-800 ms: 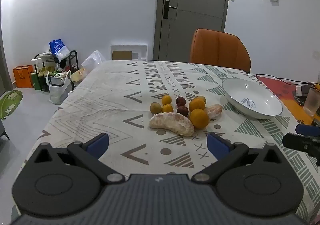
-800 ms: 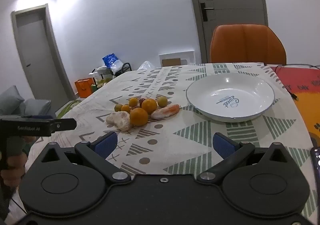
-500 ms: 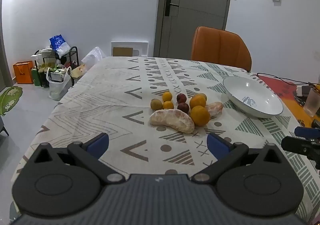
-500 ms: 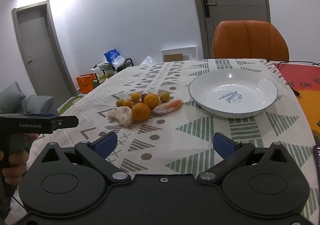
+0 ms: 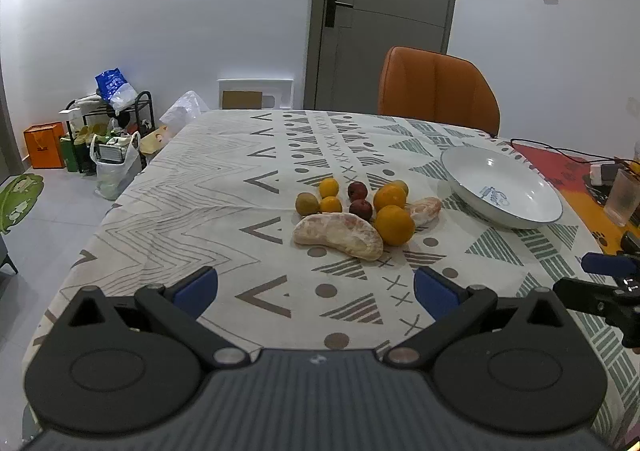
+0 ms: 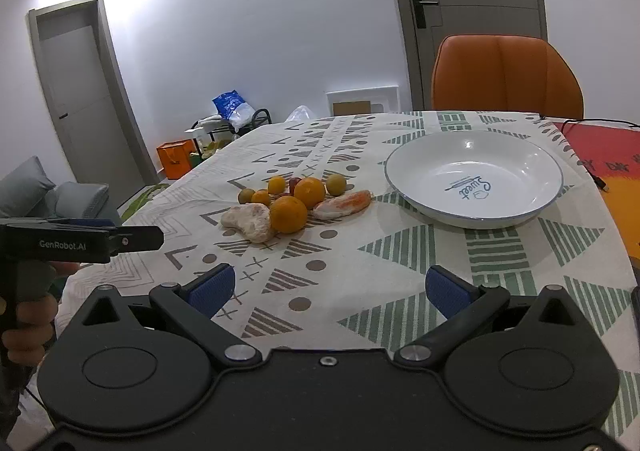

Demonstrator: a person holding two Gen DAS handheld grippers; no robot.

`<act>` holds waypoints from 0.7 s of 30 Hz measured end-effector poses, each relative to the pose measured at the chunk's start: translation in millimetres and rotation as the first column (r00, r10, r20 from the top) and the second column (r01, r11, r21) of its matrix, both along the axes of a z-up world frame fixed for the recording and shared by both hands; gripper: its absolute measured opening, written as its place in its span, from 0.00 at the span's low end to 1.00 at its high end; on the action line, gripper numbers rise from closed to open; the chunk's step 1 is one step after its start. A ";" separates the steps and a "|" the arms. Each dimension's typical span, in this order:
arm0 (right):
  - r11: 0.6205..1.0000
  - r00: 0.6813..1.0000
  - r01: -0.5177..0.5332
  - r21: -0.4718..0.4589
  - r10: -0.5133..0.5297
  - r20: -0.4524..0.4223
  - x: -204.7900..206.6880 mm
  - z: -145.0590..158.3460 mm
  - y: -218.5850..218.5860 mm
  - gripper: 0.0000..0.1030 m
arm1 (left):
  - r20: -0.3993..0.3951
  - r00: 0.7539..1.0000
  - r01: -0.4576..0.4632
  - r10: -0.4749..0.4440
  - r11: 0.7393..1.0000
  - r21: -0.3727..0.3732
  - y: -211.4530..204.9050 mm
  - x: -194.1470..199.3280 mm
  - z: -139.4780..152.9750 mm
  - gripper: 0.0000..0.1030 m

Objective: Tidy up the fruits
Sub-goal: 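Move both tools toward the fruit pile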

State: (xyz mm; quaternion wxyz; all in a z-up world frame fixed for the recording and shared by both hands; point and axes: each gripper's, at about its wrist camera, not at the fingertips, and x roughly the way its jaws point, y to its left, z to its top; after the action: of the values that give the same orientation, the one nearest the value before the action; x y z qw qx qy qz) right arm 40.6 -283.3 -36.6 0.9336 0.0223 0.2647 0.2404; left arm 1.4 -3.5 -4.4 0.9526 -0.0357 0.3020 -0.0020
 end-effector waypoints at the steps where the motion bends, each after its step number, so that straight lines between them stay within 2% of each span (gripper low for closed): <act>1: 1.000 1.000 -0.002 0.000 0.002 0.000 -0.3 0.3 -0.7 1.00 | 0.002 1.000 0.004 -0.004 1.000 -0.002 -0.3 -0.5 0.2 1.00; 21: 1.000 1.000 0.020 -0.003 -0.020 0.005 -2.3 6.3 -4.3 1.00 | 0.009 1.000 0.010 -0.010 1.000 0.000 -5.6 -4.6 3.0 1.00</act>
State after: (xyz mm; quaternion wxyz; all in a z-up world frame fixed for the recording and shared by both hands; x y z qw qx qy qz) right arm 38.3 -287.6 -30.3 0.9367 0.0228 0.2627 0.2305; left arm -3.2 -9.1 -1.4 0.9540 -0.0342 0.2979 -0.0068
